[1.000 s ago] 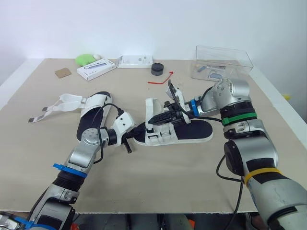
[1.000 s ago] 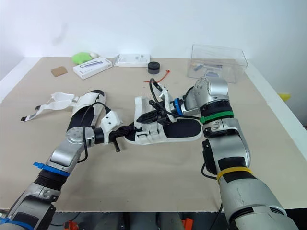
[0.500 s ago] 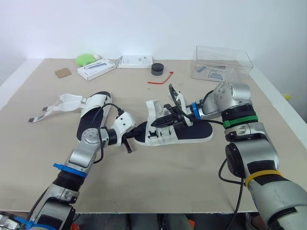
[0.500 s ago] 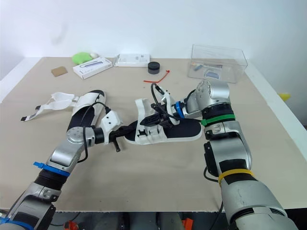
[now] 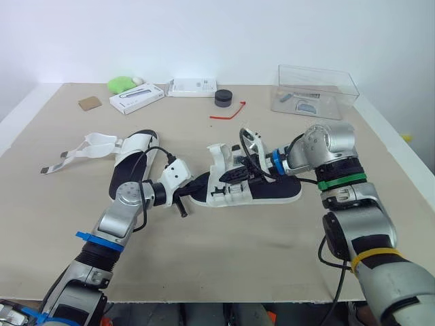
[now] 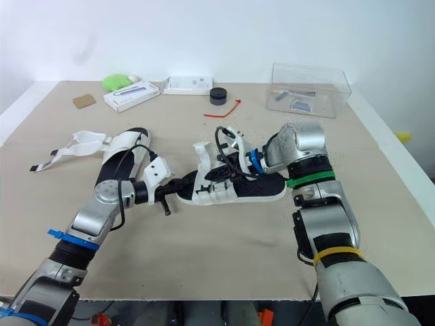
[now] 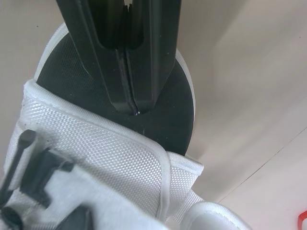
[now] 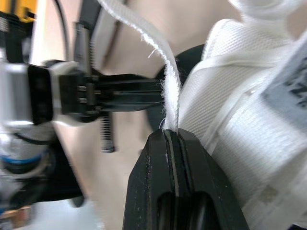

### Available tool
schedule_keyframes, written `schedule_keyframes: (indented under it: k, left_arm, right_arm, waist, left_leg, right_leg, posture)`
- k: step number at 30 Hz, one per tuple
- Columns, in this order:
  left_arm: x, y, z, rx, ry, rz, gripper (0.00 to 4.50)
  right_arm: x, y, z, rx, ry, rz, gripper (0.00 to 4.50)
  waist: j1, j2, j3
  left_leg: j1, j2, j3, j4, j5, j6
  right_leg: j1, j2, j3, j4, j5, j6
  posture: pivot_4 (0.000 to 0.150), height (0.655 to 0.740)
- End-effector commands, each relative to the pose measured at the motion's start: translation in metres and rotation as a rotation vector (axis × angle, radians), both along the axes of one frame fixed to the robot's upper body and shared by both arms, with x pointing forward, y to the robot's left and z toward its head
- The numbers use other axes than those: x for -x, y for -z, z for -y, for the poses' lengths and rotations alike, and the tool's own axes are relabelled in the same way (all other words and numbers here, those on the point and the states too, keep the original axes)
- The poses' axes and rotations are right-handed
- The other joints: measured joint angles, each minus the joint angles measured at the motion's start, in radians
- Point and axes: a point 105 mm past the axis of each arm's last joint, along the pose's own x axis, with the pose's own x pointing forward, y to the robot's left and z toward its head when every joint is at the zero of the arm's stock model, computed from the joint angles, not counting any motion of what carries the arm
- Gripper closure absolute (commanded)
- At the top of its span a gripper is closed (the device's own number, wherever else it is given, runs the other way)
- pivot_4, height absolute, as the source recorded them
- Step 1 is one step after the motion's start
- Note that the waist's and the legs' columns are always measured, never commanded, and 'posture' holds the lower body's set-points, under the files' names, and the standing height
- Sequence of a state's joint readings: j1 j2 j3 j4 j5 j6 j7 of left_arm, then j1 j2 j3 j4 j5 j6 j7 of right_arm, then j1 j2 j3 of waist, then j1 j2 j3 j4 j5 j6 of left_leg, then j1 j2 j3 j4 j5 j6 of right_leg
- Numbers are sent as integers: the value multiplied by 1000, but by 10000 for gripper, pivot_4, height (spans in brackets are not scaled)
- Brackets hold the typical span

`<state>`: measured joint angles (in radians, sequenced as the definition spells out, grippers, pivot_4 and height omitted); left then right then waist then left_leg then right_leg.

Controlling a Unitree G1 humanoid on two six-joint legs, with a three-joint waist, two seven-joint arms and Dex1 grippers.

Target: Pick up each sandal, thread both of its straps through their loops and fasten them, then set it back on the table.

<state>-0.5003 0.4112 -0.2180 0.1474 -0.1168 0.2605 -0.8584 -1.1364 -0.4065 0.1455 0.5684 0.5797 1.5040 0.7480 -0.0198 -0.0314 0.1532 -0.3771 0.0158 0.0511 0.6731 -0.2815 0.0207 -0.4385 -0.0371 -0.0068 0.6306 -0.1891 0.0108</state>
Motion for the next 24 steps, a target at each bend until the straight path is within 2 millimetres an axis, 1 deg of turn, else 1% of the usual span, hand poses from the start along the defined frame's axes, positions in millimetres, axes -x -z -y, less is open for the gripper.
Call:
schedule_keyframes:
  k: [1, 7, 14, 18, 21, 24]
  left_arm:
    - [12, 41, -2, -77, 2, -139, 45000]
    - [12, 41, -2, -75, 3, -140, 45000]
    - [11, 40, -2, -74, 2, -140, 45000]
    - [10, 40, -2, -74, 3, -138, 45000]
    - [10, 40, -1, -73, 4, -138, 45000]
    - [10, 40, 0, -73, 6, -139, 45000]
  right_arm:
    - [-2, 6, 7, 56, 4, 50, 44645]
    - [4, 2, 0, 62, -69, 107, 44645]
    - [7, -30, -9, -11, -96, 152, 44645]
    - [9, -39, -11, -41, -94, 139, 44645]
    - [13, -42, -13, -60, -97, 119, 44645]
    - [15, -40, -13, -62, -91, 104, 44645]
  waist:
    - [0, 0, 0]
    - [0, 0, 0]
    - [0, 0, 0]
    - [0, 0, 0]
    - [0, 0, 0]
    - [0, 0, 0]
  left_leg:
    - [0, 0, 0, 0, 0, 0]
    - [0, 0, 0, 0, 0, 0]
    - [0, 0, 0, 0, 0, 0]
    - [0, 0, 0, 0, 0, 0]
    - [0, 0, 0, 0, 0, 0]
    - [0, 0, 0, 0, 0, 0]
  right_leg:
    - [0, 0, 0, 0, 0, 0]
    - [0, 0, 0, 0, 0, 0]
    - [0, -1, 0, 0, 0, 0]
    - [0, -1, 0, 0, 0, 0]
    - [0, -1, 0, 0, 0, 0]
    - [0, -1, 0, 0, 0, 0]
  posture:
    - [1500, 7400]
    - [1500, 7400]
    - [1500, 7400]
    - [1500, 7400]
    - [1500, 7400]
    - [1500, 7400]
